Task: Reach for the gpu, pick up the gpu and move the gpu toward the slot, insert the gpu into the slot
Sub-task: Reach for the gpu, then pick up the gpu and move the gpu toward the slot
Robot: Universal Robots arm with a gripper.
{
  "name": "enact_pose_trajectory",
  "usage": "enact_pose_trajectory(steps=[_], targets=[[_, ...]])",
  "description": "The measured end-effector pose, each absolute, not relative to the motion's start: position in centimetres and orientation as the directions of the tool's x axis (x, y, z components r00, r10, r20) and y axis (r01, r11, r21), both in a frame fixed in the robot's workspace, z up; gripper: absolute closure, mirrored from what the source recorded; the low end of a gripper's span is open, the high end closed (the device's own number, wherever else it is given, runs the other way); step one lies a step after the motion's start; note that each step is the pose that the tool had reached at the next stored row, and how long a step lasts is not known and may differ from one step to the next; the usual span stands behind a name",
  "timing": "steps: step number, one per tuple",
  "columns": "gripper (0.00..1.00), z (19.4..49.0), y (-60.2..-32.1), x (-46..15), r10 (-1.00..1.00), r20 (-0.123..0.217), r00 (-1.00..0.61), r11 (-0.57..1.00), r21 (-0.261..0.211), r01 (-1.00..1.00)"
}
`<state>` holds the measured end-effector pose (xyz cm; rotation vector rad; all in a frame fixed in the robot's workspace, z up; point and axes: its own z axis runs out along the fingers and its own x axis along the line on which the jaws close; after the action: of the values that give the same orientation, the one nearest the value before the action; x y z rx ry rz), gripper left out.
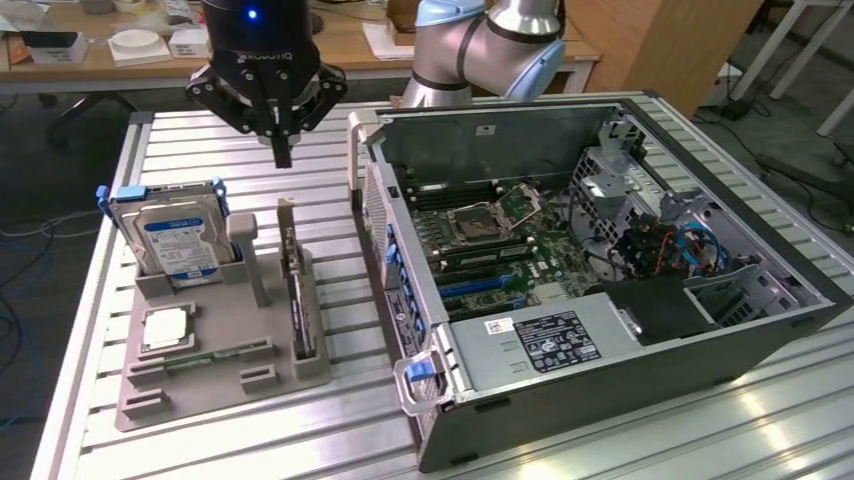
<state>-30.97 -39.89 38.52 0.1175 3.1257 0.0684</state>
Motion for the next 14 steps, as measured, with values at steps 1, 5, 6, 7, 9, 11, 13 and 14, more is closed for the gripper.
enact_pose_trajectory(steps=[1,5,6,7,9,11,13,14], targets=[[0.90,38.52,-39.89,-31.07,0.075,-0.011,-0.997,0.996,0.044,0.075],[0.90,38.50,-39.89,-31.47,0.075,-0.010,-0.997,0.996,0.044,0.075],[0.90,38.49,-39.89,-31.57,0.075,-0.010,-0.997,0.996,0.044,0.075],[0.90,38.49,-39.89,-31.67,0.075,-0.010,-0.997,0.996,0.044,0.075],[0.90,38.48,-39.89,-31.75,0.075,-0.010,-0.997,0.996,0.044,0.075],[0.90,38.48,-39.89,-31.76,0.075,-0.010,-0.997,0.996,0.044,0.075],[0.90,38.49,-39.89,-31.76,0.075,-0.010,-0.997,0.996,0.044,0.075],[0.90,38.49,-39.88,-31.76,0.075,-0.010,-0.997,0.996,0.044,0.075]])
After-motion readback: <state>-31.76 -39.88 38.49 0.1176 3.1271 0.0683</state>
